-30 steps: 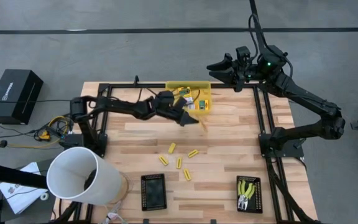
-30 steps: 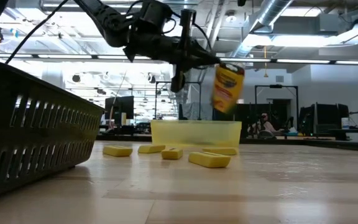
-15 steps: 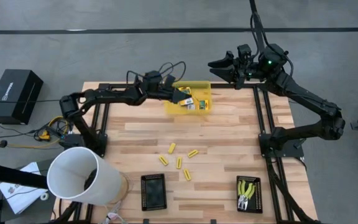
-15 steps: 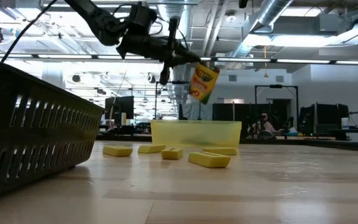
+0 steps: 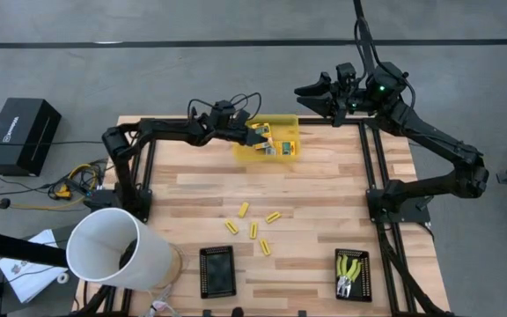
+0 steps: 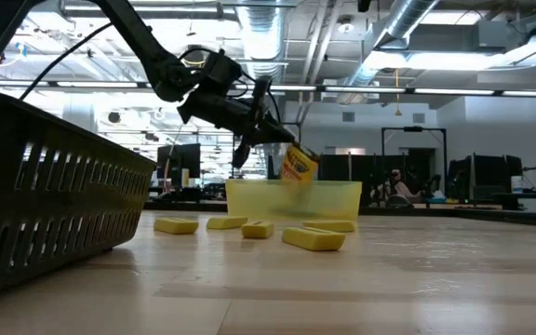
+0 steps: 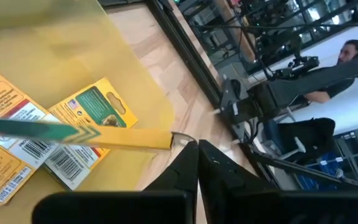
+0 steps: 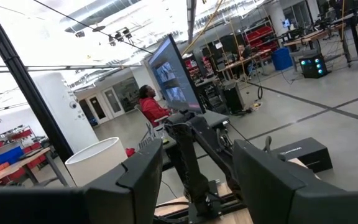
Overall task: Pick & Place School Supplies
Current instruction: Put the yellow crayon box into the yellow bin, then put the yellow eraser into the left black bin
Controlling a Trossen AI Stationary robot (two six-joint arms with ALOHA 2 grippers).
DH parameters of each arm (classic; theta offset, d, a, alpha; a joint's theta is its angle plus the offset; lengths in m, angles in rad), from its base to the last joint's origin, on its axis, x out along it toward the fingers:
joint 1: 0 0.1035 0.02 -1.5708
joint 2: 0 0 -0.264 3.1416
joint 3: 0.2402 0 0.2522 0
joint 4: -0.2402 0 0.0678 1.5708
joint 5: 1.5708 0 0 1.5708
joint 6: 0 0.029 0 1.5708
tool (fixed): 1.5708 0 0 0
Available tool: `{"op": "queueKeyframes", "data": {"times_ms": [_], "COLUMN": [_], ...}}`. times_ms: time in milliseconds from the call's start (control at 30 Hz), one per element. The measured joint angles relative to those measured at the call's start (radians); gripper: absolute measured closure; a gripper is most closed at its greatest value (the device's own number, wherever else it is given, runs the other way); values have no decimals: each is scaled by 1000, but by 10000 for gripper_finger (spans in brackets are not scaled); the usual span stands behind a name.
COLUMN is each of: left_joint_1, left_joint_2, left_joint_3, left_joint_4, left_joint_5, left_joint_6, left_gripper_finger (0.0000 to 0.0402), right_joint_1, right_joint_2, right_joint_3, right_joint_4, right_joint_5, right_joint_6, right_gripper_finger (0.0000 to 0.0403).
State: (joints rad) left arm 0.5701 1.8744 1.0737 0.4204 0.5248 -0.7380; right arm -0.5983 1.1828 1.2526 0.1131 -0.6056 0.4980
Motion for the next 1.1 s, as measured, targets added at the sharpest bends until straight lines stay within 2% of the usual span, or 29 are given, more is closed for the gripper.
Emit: {"op": "queueKeyframes", "data": {"times_ms": [167, 367, 600, 867, 1100], "left_joint_1": [8, 14, -7, -115, -243], "left_joint_2": [-2, -5, -136, -425, -571], "left_joint_3": [0, 0, 0, -5, -49], "left_joint_4": [17, 68, 86, 82, 44], "left_joint_5": [4, 15, 32, 22, -4], "left_joint_6": [4, -7, -37, 22, 128], "left_gripper_finger": [381, 326, 274, 275, 289], "right_joint_1": [0, 0, 0, 4, 34], "right_joint_2": [0, 0, 0, 0, 27], "right_joint_3": [0, 0, 0, 0, -1], "right_joint_4": [0, 0, 0, -9, -133], "right_joint_5": [0, 0, 0, 0, 0], "right_joint_6": [-3, -10, -11, -41, -147], "right_gripper_finger": [217, 217, 217, 217, 217]}}
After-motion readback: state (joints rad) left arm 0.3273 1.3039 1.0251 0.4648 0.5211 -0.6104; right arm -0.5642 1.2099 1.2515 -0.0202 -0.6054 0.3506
